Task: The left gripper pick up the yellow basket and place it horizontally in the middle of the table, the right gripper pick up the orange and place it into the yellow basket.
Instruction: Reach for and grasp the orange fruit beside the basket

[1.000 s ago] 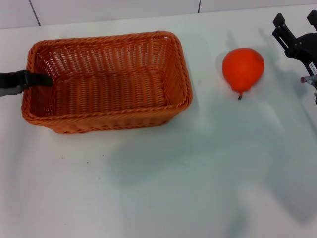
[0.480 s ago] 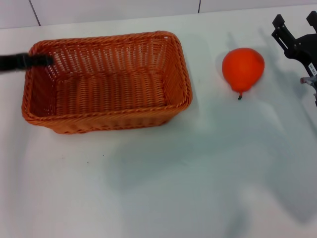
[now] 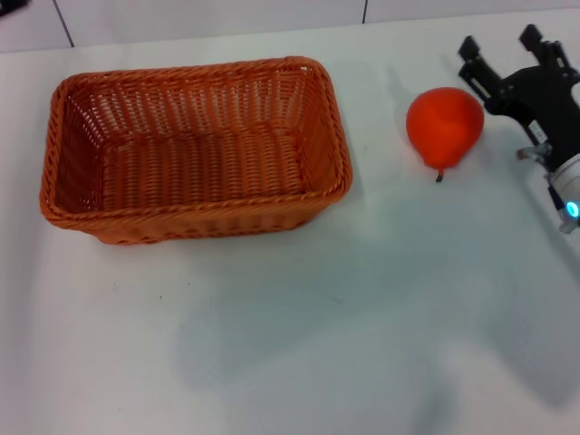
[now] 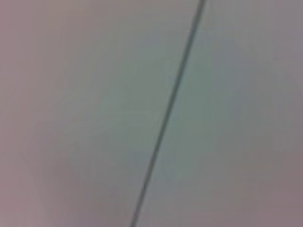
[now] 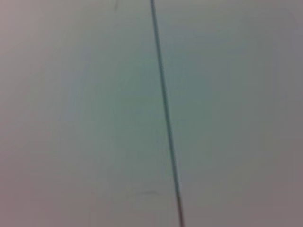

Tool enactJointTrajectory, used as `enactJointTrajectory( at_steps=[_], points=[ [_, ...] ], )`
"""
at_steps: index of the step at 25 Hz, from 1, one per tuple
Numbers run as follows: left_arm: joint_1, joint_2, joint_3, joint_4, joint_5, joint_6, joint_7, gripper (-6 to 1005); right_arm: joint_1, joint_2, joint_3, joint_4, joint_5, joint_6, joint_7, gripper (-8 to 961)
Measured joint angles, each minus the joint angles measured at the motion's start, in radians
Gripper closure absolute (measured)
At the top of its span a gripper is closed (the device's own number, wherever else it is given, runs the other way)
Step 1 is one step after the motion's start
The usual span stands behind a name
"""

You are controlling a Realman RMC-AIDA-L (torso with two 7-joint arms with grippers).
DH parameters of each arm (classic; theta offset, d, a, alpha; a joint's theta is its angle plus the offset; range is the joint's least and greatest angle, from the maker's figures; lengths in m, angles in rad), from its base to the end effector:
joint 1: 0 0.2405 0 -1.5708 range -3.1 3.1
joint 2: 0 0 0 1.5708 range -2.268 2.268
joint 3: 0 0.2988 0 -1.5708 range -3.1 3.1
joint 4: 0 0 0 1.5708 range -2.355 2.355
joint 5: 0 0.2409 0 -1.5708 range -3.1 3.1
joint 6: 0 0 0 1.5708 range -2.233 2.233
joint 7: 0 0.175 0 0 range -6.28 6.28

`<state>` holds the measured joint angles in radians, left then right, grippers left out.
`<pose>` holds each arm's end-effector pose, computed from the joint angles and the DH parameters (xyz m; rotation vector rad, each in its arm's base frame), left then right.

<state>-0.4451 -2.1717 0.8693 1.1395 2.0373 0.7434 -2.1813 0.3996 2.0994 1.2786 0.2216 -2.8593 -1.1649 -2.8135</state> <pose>-0.3031 0.4856 0.0571 -1.7767 -1.0542 -0.6314 0.3554 0.3915 -0.0630 -0.6250 -1.8239 -1.4316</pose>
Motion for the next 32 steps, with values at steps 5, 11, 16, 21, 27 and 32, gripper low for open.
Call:
enactJointTrajectory(
  at_steps=[5, 11, 16, 21, 27, 32],
  points=[
    [0.032, -0.001, 0.087, -0.039, -0.312, -0.162, 0.243, 116, 0.010, 0.004, -0.052, 0.003, 0.001, 0.022, 0.005, 37],
    [0.026, 0.001, 0.091, -0.114, -0.626, -0.184, 0.501, 118, 0.007, 0.001, -0.088, 0.005, 0.002, 0.056, 0.052, 37],
    [0.008, 0.004, 0.054, -0.247, -0.981, -0.014, 0.865, 120, -0.001, 0.001, -0.093, 0.001, 0.002, 0.089, 0.056, 36],
    [-0.008, 0.004, 0.004, -0.395, -1.166, 0.236, 1.149, 116, -0.001, 0.000, -0.094, -0.001, -0.001, 0.131, 0.066, 36],
    [0.001, 0.004, 0.000, -0.488, -1.261, 0.342, 1.335, 119, 0.015, -0.005, -0.108, 0.002, -0.004, 0.203, 0.066, 37],
    [0.007, 0.003, -0.001, -0.574, -1.377, 0.389, 1.540, 122, 0.038, -0.007, -0.110, 0.002, -0.005, 0.267, 0.066, 37]
  ],
)
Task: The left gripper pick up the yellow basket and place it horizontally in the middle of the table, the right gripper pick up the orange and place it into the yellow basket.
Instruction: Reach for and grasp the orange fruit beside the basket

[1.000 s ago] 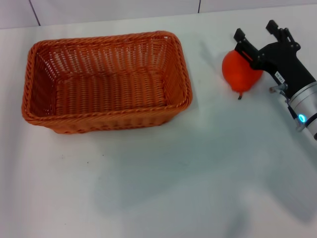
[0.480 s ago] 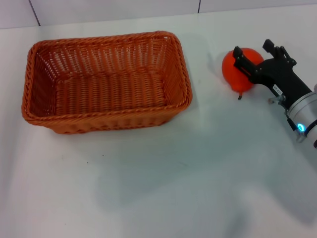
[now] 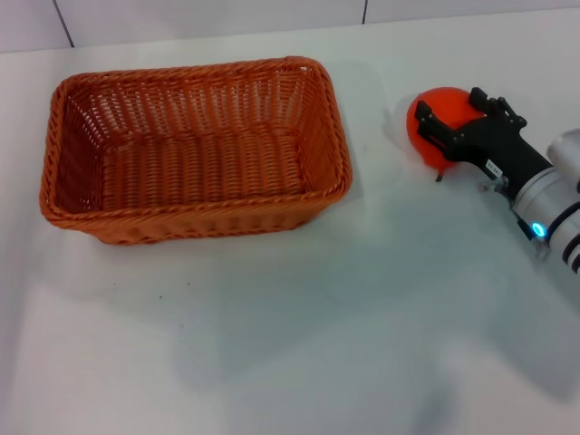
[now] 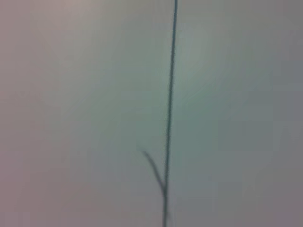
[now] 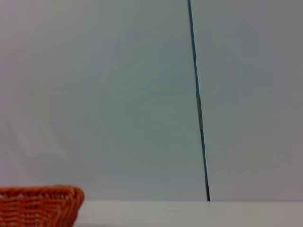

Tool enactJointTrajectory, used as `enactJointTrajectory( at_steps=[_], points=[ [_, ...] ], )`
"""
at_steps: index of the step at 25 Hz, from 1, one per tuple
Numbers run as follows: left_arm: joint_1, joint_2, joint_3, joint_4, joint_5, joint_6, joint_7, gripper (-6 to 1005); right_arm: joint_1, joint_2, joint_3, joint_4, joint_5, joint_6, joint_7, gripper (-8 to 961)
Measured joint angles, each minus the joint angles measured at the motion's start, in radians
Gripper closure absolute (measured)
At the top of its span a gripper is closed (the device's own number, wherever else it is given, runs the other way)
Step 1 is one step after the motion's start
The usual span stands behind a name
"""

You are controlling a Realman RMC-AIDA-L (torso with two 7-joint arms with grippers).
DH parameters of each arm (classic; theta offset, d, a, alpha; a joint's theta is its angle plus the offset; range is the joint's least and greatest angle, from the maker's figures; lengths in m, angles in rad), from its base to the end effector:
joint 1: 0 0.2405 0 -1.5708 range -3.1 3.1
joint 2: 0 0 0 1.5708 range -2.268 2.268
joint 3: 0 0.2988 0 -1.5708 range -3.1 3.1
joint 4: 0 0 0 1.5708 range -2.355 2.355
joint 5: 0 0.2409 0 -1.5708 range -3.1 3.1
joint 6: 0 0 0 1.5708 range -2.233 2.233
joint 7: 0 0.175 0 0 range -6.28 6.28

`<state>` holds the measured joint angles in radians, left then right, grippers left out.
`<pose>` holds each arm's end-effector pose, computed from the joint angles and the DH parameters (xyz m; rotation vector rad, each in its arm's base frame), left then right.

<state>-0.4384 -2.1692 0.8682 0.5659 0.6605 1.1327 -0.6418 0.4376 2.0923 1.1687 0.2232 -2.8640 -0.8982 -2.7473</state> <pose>-0.3094 0.4459 0.0454 -1.5031 -0.3922 -1.0483 0.3725 0.3996 -0.1038 -0.8450 -2.0405 -1.3587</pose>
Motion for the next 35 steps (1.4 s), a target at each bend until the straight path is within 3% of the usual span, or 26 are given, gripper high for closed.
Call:
enactJointTrajectory(
  at_steps=[10, 18, 24, 29, 35],
  points=[
    [0.005, 0.005, -0.085, -0.074, -0.050, -0.001, 0.137, 123, 0.030, -0.002, 0.022, 0.001, 0.006, 0.121, -0.003, 36],
    [0.006, 0.007, -0.131, -0.101, -0.051, -0.010, 0.181, 123, 0.034, 0.000, 0.113, -0.007, 0.008, 0.138, -0.007, 59],
    [0.006, 0.006, -0.132, -0.102, -0.051, -0.011, 0.181, 122, 0.032, 0.000, 0.142, -0.010, 0.008, 0.142, -0.006, 224],
    [0.006, 0.006, -0.132, -0.102, -0.052, -0.011, 0.181, 122, 0.025, 0.000, 0.143, -0.004, 0.008, 0.136, -0.009, 445],
    [0.006, 0.006, -0.132, -0.102, -0.052, -0.030, 0.186, 123, 0.009, 0.006, 0.134, -0.001, 0.008, 0.000, -0.003, 481]
  ],
)
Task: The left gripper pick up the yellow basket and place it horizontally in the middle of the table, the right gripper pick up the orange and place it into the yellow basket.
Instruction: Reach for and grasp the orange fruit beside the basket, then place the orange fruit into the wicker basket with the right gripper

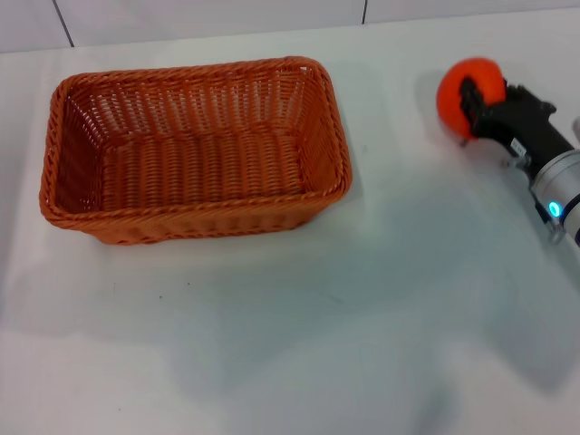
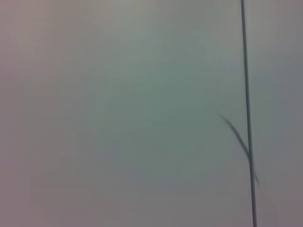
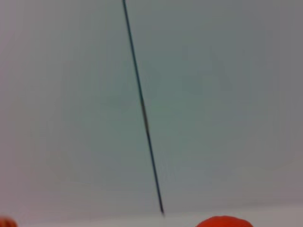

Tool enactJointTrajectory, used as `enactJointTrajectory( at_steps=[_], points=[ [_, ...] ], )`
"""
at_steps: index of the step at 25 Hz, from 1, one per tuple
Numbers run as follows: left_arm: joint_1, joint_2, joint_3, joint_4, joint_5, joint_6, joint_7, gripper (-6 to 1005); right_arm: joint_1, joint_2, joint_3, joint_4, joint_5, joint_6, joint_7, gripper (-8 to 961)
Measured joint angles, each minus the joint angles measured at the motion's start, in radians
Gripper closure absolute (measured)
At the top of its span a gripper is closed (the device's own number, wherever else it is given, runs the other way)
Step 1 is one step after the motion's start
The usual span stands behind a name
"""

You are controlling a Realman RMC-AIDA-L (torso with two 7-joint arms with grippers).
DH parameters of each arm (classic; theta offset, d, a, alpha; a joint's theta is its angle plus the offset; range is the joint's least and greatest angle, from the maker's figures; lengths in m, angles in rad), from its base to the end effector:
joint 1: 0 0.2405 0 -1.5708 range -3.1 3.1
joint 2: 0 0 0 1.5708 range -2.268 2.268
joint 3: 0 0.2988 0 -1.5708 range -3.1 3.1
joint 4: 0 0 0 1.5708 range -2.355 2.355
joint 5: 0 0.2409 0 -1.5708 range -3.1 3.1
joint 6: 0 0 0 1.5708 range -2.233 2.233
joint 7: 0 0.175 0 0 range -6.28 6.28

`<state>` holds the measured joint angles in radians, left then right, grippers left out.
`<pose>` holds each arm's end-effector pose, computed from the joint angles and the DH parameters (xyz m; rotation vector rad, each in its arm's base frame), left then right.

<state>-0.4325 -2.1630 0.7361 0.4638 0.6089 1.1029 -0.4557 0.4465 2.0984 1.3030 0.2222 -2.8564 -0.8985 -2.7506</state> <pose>-0.3635 0.4313 0.0547 -1.3539 -0.4364 -0.8529 0.3786 0.4120 -0.0820 -0.8953 -1.8954 -1.4483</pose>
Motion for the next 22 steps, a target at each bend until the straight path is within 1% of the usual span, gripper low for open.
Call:
enactJointTrajectory(
  at_steps=[3, 5, 8, 11, 14, 19, 20, 21, 22],
  points=[
    [0.003, 0.000, 0.000, 0.000, 0.000, -0.007, 0.005, 122, -0.008, 0.001, -0.011, 0.018, -0.002, -0.101, 0.016, 499],
    [0.006, 0.000, 0.000, 0.000, 0.000, -0.014, 0.006, 122, -0.010, -0.005, -0.035, 0.065, -0.005, -0.152, 0.073, 511],
    [0.005, 0.000, 0.000, -0.001, 0.000, -0.031, 0.006, 122, -0.004, -0.007, -0.063, 0.097, -0.008, -0.168, 0.098, 535],
    [0.004, 0.000, 0.000, -0.001, 0.000, -0.038, 0.006, 122, 0.021, -0.009, -0.131, 0.145, -0.009, -0.175, 0.107, 560],
    [0.000, 0.000, 0.000, -0.002, 0.000, -0.055, 0.006, 123, 0.071, -0.009, -0.227, 0.178, -0.010, -0.166, 0.108, 601],
    [-0.007, 0.000, 0.000, -0.002, 0.000, -0.065, 0.008, 123, 0.149, -0.002, -0.381, 0.212, -0.011, -0.146, 0.109, 652],
    [-0.009, 0.000, 0.000, -0.002, 0.000, -0.069, 0.008, 123, 0.163, -0.001, -0.425, 0.227, -0.011, -0.135, 0.110, 660],
    [-0.010, 0.000, 0.000, -0.002, 0.000, -0.072, 0.009, 123, 0.168, -0.001, -0.446, 0.235, -0.010, -0.127, 0.109, 668],
    [-0.012, 0.000, 0.000, -0.002, 0.000, -0.076, 0.014, 122, 0.168, -0.001, -0.446, 0.235, -0.010, -0.127, 0.109, 677]
  ],
)
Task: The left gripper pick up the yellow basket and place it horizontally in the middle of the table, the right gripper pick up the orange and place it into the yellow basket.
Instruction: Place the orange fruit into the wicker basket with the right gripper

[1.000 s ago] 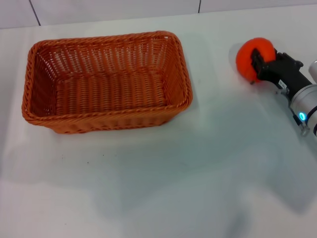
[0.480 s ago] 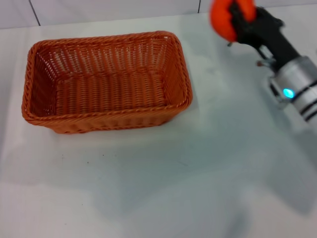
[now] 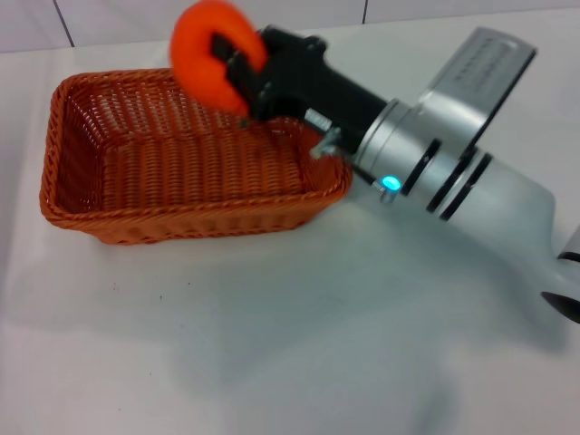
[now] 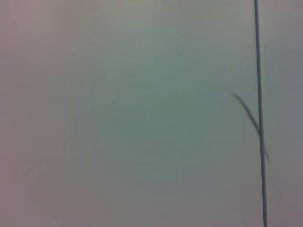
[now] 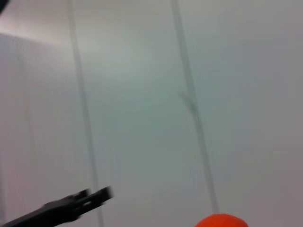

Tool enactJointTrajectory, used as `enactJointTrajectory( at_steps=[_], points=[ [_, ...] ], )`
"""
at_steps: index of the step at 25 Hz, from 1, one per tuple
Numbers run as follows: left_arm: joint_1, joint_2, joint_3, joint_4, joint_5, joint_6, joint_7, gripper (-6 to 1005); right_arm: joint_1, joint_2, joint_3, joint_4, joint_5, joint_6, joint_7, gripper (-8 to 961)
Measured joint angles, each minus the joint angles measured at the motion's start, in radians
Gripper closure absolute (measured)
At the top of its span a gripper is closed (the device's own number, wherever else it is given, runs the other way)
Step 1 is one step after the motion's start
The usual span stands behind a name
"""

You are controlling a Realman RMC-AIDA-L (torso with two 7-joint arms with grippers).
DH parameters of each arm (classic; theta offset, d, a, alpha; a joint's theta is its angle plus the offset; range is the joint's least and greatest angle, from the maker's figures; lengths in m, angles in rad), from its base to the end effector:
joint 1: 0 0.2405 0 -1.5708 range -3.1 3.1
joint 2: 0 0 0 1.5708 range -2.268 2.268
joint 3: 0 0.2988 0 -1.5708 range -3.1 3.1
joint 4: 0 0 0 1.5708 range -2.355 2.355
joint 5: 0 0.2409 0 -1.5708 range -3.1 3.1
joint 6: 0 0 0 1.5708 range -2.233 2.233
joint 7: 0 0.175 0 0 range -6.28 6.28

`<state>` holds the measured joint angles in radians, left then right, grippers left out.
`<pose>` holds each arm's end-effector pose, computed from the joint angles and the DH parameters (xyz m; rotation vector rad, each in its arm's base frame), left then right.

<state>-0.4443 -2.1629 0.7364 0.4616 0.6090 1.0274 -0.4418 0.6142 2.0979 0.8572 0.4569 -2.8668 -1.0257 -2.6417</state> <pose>-0.3707 0.4384 0.0493 -1.3621 -0.4857 -0.7960 0.1795 0.4140 -0.1569 -0.4074 -2.0801 -0.7440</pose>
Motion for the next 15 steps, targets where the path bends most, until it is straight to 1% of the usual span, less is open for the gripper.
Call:
enactJointTrajectory(
  at_steps=[3, 13, 15],
  points=[
    [-0.003, 0.000, 0.000, 0.000, 0.000, -0.004, 0.013, 122, 0.004, 0.001, -0.028, 0.010, 0.004, 0.018, -0.005, 701],
    [-0.004, -0.002, -0.009, -0.001, 0.000, -0.006, 0.015, 123, -0.012, 0.000, -0.026, 0.003, 0.009, 0.012, 0.031, 748],
    [-0.004, -0.002, -0.010, -0.002, 0.000, -0.006, 0.015, 122, -0.012, 0.000, -0.025, 0.002, 0.009, 0.012, 0.036, 692]
  ],
)
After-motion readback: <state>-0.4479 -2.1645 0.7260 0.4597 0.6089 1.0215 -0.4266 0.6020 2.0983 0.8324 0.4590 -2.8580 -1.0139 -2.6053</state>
